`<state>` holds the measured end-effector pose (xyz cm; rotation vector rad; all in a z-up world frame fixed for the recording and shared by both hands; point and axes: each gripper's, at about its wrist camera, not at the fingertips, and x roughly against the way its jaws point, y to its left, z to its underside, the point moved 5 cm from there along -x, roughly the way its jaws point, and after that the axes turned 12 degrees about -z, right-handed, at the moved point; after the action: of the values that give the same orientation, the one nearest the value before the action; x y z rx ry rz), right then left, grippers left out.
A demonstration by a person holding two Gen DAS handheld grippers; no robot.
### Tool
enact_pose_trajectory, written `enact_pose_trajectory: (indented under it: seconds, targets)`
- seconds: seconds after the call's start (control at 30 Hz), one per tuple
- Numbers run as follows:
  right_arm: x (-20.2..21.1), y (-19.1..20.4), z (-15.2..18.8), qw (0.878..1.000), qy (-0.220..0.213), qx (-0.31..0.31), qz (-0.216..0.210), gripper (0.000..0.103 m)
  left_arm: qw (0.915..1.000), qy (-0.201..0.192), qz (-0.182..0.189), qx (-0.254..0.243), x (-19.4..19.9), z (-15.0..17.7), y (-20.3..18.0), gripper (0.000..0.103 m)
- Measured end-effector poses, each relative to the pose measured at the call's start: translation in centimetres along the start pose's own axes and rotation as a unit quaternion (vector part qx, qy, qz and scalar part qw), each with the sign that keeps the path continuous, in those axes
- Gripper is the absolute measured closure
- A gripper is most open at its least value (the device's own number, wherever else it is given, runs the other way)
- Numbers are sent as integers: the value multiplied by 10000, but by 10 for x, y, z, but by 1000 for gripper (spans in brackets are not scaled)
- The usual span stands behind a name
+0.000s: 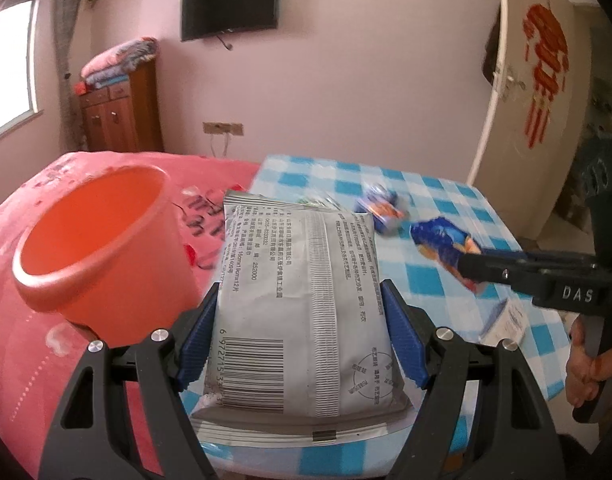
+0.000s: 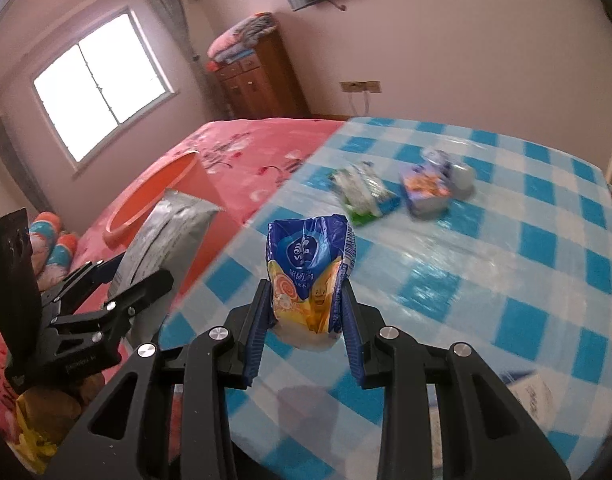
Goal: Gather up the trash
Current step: 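Carry both items over the orange bucket and open both tools, then move both open tools back to the green wrapper and tissue box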
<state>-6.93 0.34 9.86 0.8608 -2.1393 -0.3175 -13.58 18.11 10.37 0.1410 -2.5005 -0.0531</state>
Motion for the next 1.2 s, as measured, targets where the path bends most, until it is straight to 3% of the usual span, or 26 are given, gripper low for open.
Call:
enact_pose_trajectory:
  seconds: [0.3,0.6,0.93,1.1,1.2]
  targets:
    - [-42,58,-54,9968,114,415,-671,68,9967,-220,-647,437,-3,-37,76,26]
    - [-112,128,-102,9864,372,889,-1331,68,9852,-143,-1499,820,-30,-57,157,26]
    - [-182,171,-122,9781,712,1013,-1672,68,9775,204,-1799,1083,-68,-52,198,26]
    - [-207,168,-119,9812,852,965,-1438,50,9753,289,-1939,1017,-79,-45,202,25]
    - [-207,156,-117,9841,786,728,-1414,42,9722,287,-2098,995,-81,-44,204,15]
